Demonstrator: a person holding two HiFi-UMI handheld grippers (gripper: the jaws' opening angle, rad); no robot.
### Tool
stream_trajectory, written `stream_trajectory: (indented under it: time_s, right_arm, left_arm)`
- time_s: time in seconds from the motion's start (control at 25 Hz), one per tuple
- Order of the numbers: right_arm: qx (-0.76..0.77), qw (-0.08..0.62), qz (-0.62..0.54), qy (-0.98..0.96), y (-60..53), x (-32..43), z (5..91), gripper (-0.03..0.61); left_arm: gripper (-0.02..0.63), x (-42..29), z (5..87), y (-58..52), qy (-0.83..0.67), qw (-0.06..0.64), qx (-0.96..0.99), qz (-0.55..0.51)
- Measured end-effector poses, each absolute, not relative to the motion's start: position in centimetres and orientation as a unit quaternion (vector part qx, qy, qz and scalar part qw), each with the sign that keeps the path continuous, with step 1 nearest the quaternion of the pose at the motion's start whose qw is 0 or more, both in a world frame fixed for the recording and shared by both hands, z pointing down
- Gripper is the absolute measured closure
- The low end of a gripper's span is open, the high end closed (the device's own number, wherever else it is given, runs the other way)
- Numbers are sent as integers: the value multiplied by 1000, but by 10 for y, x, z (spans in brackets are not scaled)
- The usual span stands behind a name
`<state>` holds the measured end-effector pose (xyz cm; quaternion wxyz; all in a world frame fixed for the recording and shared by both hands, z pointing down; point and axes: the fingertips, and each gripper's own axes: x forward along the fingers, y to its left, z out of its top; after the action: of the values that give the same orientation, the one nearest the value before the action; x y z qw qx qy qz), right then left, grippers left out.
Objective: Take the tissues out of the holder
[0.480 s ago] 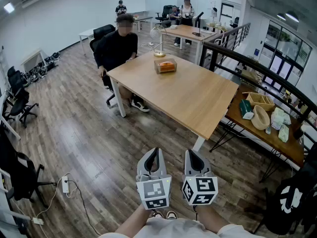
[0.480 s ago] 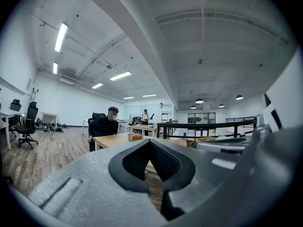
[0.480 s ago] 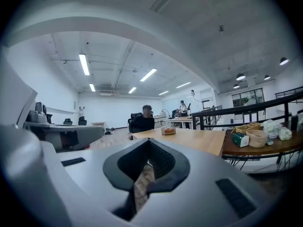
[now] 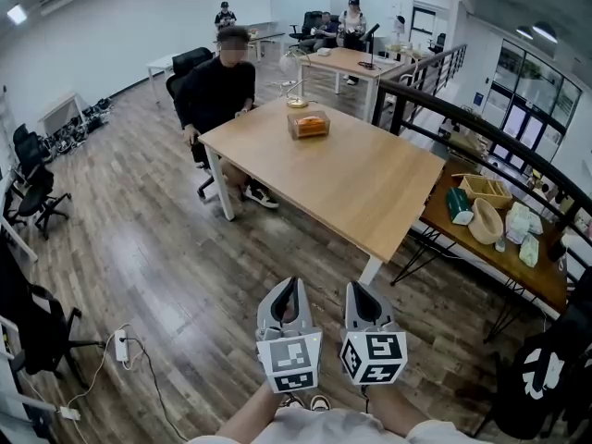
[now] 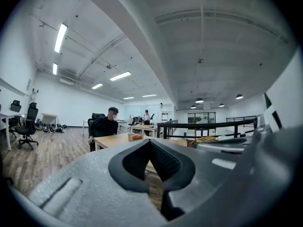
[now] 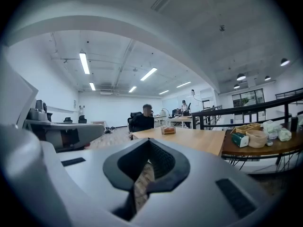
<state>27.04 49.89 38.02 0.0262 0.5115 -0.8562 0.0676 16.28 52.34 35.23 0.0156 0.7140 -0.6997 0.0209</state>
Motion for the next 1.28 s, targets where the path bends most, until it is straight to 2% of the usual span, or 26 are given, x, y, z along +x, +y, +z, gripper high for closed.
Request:
stream_trajectory:
  time_s: [0.6, 1.28]
  right_arm:
    - [504, 21, 80, -860, 486, 226, 384, 574]
    - [531, 35, 106, -840, 428, 214, 412, 574]
  left_arm:
    - [607, 116, 352, 517, -704, 12, 710, 28]
    - [607, 71, 370, 466, -706, 24, 707, 39]
